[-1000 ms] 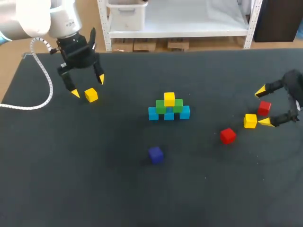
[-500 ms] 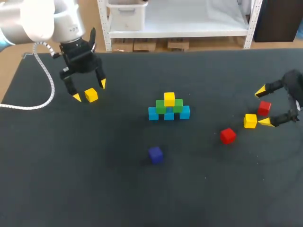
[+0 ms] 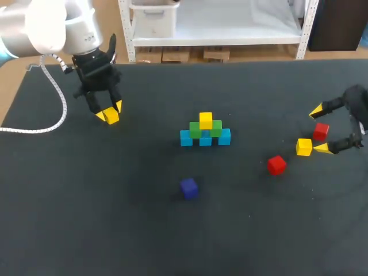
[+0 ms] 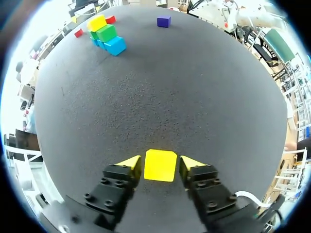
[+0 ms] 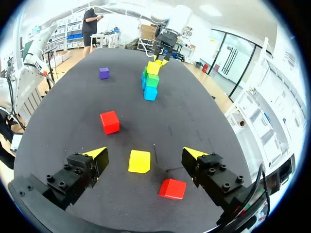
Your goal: Place the blue cubes, place green cubes on the blue cubes, place the yellow cubes on the green cubes, then place the red cubes on the yellow cubes, and place purple cube on the red cubes.
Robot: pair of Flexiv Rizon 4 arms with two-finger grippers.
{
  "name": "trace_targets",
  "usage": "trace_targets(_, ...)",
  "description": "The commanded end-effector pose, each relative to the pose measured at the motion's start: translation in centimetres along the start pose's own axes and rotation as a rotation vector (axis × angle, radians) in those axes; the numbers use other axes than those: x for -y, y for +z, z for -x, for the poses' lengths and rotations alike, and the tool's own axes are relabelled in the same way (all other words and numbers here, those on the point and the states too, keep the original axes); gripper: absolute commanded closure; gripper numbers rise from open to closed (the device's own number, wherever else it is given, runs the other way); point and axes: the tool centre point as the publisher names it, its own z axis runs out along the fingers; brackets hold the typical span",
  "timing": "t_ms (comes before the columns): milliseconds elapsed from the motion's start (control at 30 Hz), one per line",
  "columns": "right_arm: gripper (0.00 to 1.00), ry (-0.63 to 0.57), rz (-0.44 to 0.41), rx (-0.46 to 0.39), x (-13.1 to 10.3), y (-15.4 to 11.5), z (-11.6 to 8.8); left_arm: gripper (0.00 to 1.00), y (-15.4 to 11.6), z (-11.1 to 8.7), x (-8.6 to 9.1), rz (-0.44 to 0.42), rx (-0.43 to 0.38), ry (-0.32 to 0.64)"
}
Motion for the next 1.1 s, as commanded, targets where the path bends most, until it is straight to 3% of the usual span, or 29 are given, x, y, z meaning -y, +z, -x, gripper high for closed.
trace_targets(33, 0.00, -0.001, -0.001, 0.004, 0.0, 0.1, -0.1, 1.00, 0.0, -0.4, 0.1, 0.000, 0.001, -0.008)
trace_targets(333, 0.00, -0.001, -0.001, 0.004, 0.0, 0.1, -0.1, 1.00, -0.8, -0.3, 0.5, 0.012, -0.005, -0.064)
trace_targets(533, 0.00, -0.001, -0.001, 0.004, 0.0, 0.1, -0.1, 1.00, -3.2, 1.5, -0.1, 0.114, 0.027, -0.256)
trace_targets(700, 0.00, -0.001, -0.001, 0.004, 0.0, 0.1, -0.1, 1.00, -4.9, 5.0, -0.6, 0.241, 0.075, -0.491)
trace_targets(767, 0.00, -0.001, -0.001, 0.004, 0.0, 0.1, -0.1, 1.00, -5.1, 6.6, -0.7, 0.277, 0.057, -0.588)
trace_targets(933, 0.00, -0.001, -0.001, 0.004, 0.0, 0.1, -0.1, 1.00, -5.6, 10.6, -1.3, 0.325, 0.047, -0.707)
trace_targets(1100, 0.00, -0.001, -0.001, 0.004, 0.0, 0.1, -0.1, 1.00, -6.1, 13.4, -2.1, 0.360, -0.011, -0.796)
